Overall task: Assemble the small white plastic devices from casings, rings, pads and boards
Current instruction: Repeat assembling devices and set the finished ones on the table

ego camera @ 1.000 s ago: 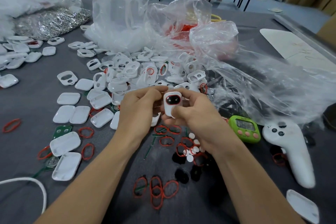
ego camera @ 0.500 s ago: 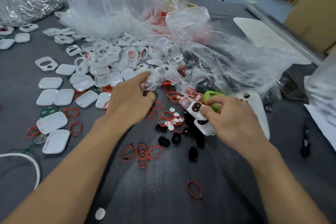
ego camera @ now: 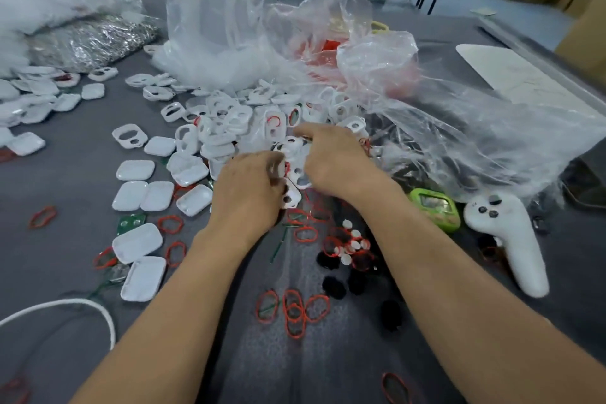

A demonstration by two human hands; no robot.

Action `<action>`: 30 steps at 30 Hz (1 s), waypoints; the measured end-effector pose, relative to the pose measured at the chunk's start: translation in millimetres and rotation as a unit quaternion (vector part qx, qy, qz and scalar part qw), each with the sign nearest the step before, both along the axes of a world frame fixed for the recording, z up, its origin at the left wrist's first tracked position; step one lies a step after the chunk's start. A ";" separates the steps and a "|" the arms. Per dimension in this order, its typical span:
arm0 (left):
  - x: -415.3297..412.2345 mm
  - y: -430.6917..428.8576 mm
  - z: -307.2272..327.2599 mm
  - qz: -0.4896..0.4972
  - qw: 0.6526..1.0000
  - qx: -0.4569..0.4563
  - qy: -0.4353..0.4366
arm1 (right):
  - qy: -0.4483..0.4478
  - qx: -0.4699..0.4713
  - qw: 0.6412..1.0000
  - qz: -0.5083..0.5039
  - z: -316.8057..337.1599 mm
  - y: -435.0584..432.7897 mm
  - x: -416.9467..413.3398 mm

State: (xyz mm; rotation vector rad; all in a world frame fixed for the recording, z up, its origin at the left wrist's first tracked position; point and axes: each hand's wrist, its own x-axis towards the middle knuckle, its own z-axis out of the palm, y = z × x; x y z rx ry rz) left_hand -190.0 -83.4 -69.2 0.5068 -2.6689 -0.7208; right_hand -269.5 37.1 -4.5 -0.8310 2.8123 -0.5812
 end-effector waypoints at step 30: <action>6.7 -13.8 9.1 0.157 0.974 0.096 0.129 | 0.064 0.023 0.998 0.015 -23.0 -30.7 -7.8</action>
